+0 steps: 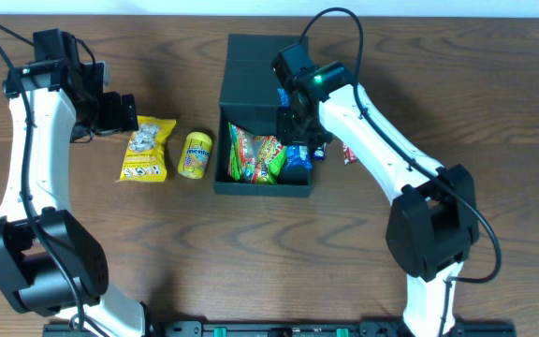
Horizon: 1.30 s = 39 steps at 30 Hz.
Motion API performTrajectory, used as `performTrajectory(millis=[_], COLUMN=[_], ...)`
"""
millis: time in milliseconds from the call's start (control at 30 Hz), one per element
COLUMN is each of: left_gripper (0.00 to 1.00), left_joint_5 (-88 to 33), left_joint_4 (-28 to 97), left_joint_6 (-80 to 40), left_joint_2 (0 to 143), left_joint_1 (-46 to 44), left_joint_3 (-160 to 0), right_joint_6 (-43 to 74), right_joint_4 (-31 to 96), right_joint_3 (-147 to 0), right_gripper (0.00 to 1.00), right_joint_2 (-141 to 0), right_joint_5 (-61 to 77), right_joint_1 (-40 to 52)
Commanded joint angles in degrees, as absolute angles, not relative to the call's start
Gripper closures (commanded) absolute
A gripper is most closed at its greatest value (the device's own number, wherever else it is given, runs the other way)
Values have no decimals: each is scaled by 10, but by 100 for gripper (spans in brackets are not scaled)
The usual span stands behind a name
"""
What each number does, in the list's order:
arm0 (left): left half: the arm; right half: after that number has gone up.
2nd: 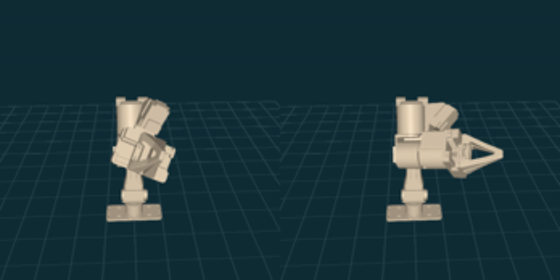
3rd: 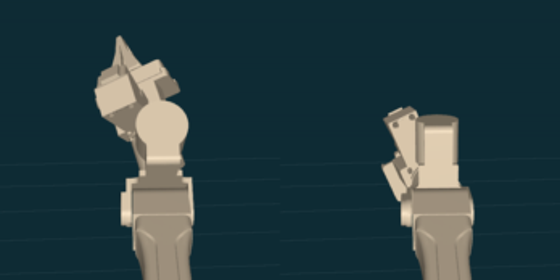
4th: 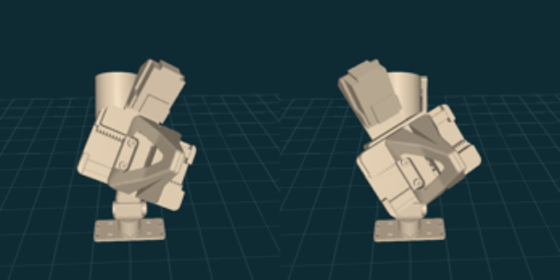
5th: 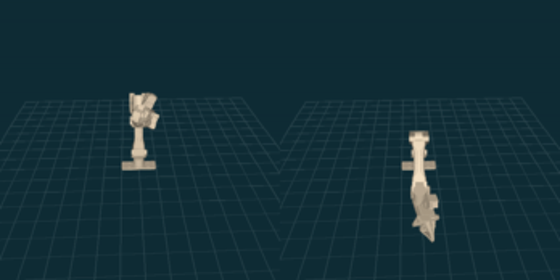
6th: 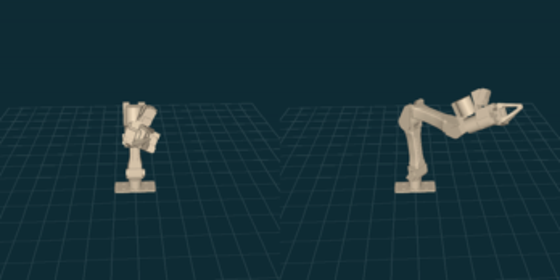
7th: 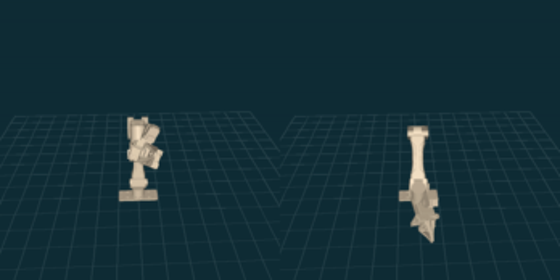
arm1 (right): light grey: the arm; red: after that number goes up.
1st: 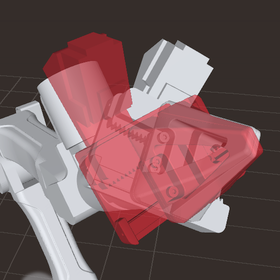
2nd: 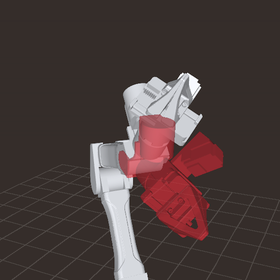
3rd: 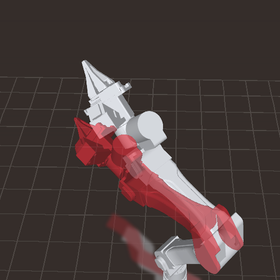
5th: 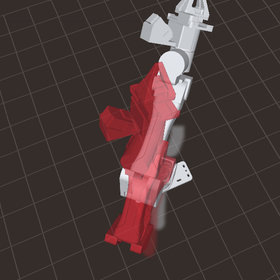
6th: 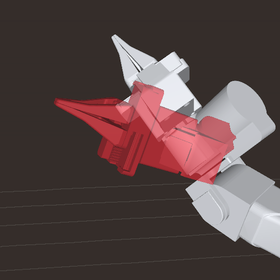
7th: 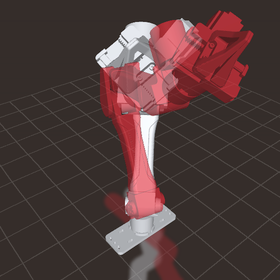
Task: Pack container
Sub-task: 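Place the blue bar into the box with right gripper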
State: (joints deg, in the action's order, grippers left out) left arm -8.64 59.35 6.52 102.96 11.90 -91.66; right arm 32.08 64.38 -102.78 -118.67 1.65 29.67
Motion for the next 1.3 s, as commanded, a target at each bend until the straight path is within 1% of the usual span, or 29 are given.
performTrajectory(millis=[0,33,67,100,133,167,267,400,433,500,533,633,667,733,800,833,867,1000,1067,1267], left_gripper=[5,5,5,5,5,5,5,5,5,5,5,5,5,5,5,5,5,5,5,5], left_joint_5=[-91,-91,-91,-91,-91,-91,-91,-91,-91,-91,-93,-109,-111,-117,-117,-117,-117,-116,-116,-116], left_joint_4=[593,593,593,593,593,593,593,593,594,594,594,593,593,593,593,594,594,594,594,593], left_joint_6=[77,77,77,77,77,77,77,77,77,77,77,77,77,77,77,77,77,77,77,77], left_joint_2=[1021,1021,1021,1021,1021,1021,1021,1021,1021,1021,1021,1021,1021,1021,1021,1021,1021,1021,1021,1021], left_joint_1=[120,120,120,120,120,120,120,120,120,120,120,120,120,120,120,120,120,120,120,120], left_joint_3=[-925,-925,-925,-925,-925,-925,-925,-925,-925,-925,-925,-925,-925,-925,-925,-925,-925,-925,-925,-925], right_joint_6=[339,338,338,338,338,338,339,338,335,319,314,295,282,262,246,246,246,243,231,230], right_joint_4=[643,643,643,644,646,647,652,684,699,716,713,667,646,605,580,569,554,514,524,564], right_joint_3=[-1026,-1026,-1026,-1026,-1026,-1027,-1035,-1085,-1105,-1139,-1144,-1142,-1139,-1130,-1130,-1130,-1130,-1130,-1130,-1130], right_gripper=[66,60,41,19,7,1,1,1,3,11,16,40,46,63,74,81,84,90,90,89], right_joint_2=[-1188,-1188,-1188,-1188,-1188,-1188,-1187,-1187,-1187,-1187,-1187,-1191,-1194,-1212,-1237,-1248,-1260,-1290,-1298,-1301], right_joint_5=[4,4,4,5,5,4,4,-7,-17,-40,-53,-101,-105,-105,-117,-127,-133,-128,-107,-105], right_joint_1=[301,301,301,301,301,301,300,300,300,301,301,300,300,299,295,294,292,283,283,286])
